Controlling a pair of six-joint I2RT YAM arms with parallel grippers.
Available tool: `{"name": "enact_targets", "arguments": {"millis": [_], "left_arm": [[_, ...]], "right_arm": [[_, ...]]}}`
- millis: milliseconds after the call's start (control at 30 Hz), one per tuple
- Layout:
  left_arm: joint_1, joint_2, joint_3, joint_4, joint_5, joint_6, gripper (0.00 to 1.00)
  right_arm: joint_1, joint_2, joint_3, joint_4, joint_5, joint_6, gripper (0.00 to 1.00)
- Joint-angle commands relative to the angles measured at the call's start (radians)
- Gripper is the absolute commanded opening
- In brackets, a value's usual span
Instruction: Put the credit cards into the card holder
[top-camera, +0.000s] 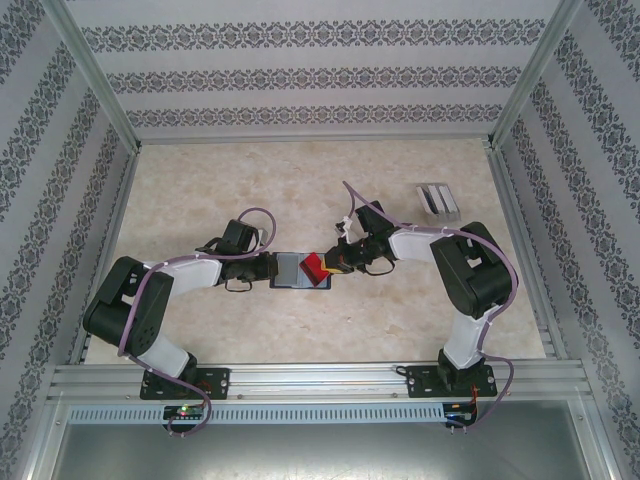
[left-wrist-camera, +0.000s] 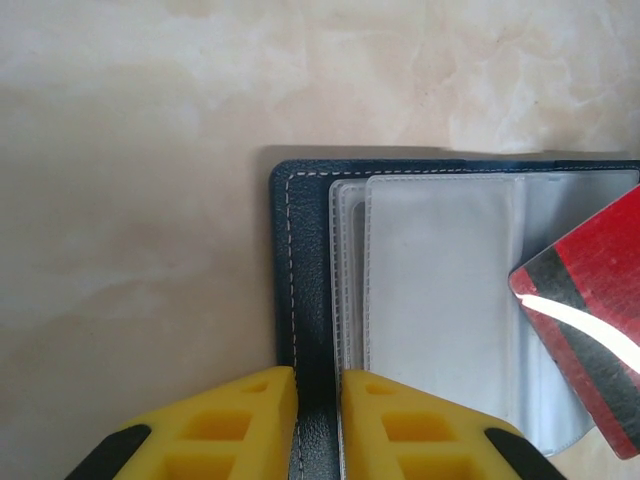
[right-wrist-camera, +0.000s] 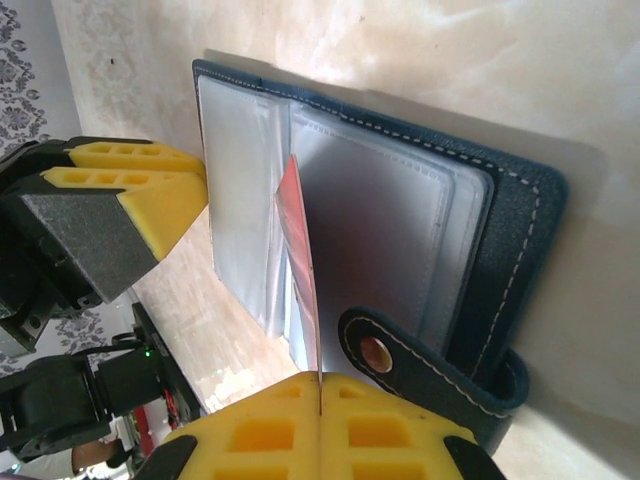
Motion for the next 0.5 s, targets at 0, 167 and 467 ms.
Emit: {"name": "enact_targets", "arguments": {"millis": [0, 167, 467], "left_arm": [[-0.007, -0.002, -0.032, -0.047, -0.031, -0.002, 0.22], [-0.007, 0.003, -0.032, -0.038, -0.005, -0.01, 0.22], [-0.008, 0.001, -0.025, -0.051, 0.001, -0.018, 0.22]], "right_arm": [[0.021, -0.01, -0.011, 0.036, 0.039, 0.036, 0.0], [0.04, 0.013, -0.005, 0.082, 0.048, 0.072, 0.0], [0.052, 0.018, -0.031, 0.17, 0.049, 0.122, 0.0]]}}
